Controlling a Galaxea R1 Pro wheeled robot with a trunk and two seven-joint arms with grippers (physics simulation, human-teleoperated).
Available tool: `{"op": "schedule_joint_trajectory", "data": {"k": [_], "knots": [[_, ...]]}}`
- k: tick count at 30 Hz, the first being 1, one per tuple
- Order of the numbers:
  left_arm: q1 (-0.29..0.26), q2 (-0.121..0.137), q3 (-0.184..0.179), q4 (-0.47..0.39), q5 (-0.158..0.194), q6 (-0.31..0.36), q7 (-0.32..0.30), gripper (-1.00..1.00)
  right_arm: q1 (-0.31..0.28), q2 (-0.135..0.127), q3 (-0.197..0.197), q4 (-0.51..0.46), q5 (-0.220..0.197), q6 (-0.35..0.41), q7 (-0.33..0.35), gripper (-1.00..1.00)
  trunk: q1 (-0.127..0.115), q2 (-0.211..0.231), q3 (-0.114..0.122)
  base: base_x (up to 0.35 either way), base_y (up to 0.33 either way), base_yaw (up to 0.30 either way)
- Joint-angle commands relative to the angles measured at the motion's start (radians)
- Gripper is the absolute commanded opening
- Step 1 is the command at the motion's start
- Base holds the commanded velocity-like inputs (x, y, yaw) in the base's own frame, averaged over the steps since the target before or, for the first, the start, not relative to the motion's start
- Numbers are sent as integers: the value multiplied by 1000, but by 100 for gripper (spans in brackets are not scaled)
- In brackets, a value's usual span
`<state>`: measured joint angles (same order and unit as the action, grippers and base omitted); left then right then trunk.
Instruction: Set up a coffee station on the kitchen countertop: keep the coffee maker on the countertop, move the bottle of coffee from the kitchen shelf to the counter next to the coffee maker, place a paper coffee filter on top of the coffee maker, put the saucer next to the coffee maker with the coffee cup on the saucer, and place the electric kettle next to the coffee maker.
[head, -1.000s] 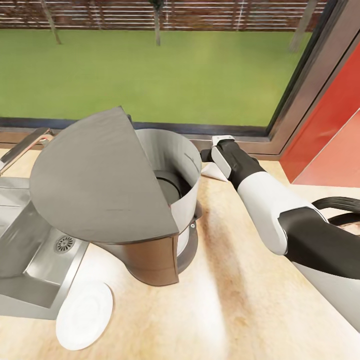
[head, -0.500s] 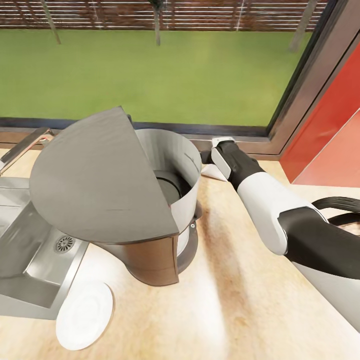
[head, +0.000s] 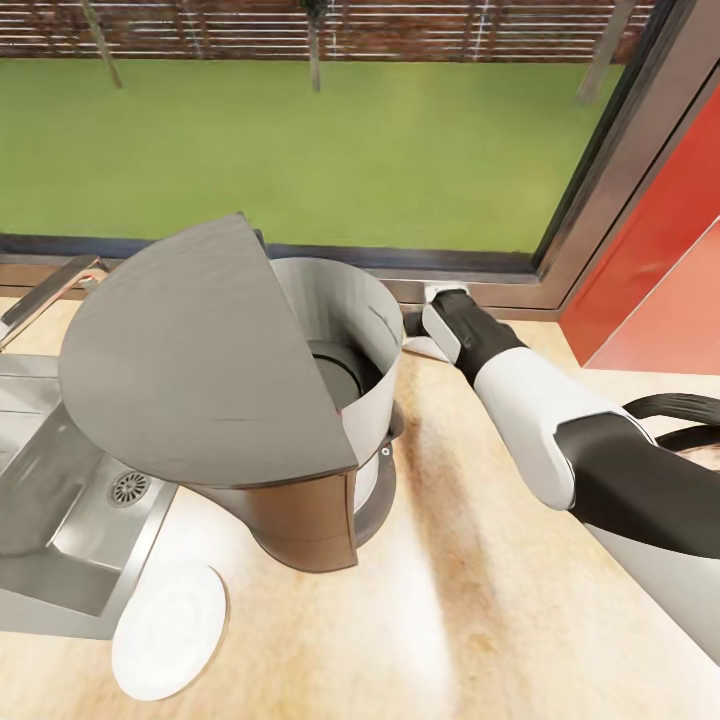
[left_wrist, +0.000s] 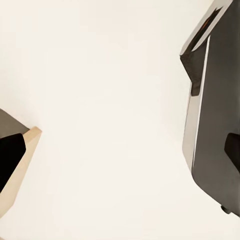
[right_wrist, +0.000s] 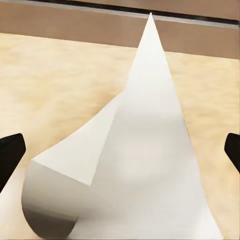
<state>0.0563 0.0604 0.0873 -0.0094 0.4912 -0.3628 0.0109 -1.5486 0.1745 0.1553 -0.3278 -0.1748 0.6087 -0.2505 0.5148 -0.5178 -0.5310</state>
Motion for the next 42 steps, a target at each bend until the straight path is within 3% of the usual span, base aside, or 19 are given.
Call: {"op": "schedule_joint_trajectory", "data": {"k": [1,9,10,42], "knots": [[0,0,8,-1,-8,-2,1,100,-1,0,7,5,-10,1,-9,100,0,-1,-1,0,0,0],[0,0,8,-1,-8,-2,1,100,-1,0,2,17,-10,-11,-9,100,0,-1,-1,0,0,0],[0,0,8,-1,-8,-2,1,100,-1,0,2,18,-9,-14,-9,-100,0,-1,-1,0,0,0],[0,-1,8,-1,-8,-2,1,100,-1,0,1,19,-9,-20,-9,-100,0,-1,-1,0,0,0]]}}
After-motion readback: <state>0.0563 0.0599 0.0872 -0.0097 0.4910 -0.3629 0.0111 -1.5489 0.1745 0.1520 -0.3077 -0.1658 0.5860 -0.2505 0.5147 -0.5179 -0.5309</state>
